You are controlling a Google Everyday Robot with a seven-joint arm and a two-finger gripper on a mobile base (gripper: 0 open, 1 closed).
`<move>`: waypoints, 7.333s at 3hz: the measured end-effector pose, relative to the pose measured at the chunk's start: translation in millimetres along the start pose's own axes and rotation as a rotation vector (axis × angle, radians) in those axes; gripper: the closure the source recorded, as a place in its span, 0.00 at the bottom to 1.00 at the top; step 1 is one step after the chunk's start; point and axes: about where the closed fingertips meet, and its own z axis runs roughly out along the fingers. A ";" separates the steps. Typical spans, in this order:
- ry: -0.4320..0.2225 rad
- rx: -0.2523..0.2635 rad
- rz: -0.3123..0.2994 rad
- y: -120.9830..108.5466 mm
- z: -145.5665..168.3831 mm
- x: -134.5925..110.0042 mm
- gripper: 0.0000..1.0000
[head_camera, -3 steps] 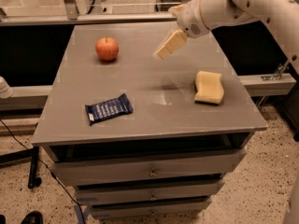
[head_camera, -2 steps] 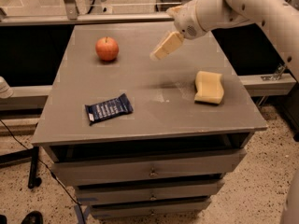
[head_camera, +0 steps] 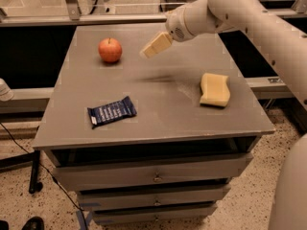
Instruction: Move apple near rxbar blueberry
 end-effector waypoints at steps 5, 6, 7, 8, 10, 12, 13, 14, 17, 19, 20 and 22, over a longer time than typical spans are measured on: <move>-0.322 -0.266 0.177 56.6 137.0 -50.5 0.00; -0.313 -0.306 0.186 64.8 147.6 -52.2 0.16; -0.297 -0.315 0.205 69.4 146.1 -48.2 0.39; -0.291 -0.305 0.221 71.8 138.6 -44.8 0.63; -0.314 -0.289 0.237 79.7 99.1 -56.9 1.00; -0.324 -0.295 0.242 116.2 45.7 -61.9 1.00; -0.303 -0.281 0.263 138.4 22.7 -40.4 1.00; -0.285 -0.266 0.279 154.3 6.4 -15.4 1.00; -0.292 -0.313 0.265 181.6 -1.2 6.5 0.59; -0.301 -0.296 0.219 170.4 4.2 10.8 0.13; -0.303 -0.286 0.202 166.0 2.8 10.4 0.00; -0.290 -0.224 0.166 158.5 -31.8 11.6 0.00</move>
Offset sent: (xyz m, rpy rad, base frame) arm 0.0319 0.1149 -0.0193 0.3866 0.0739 0.1301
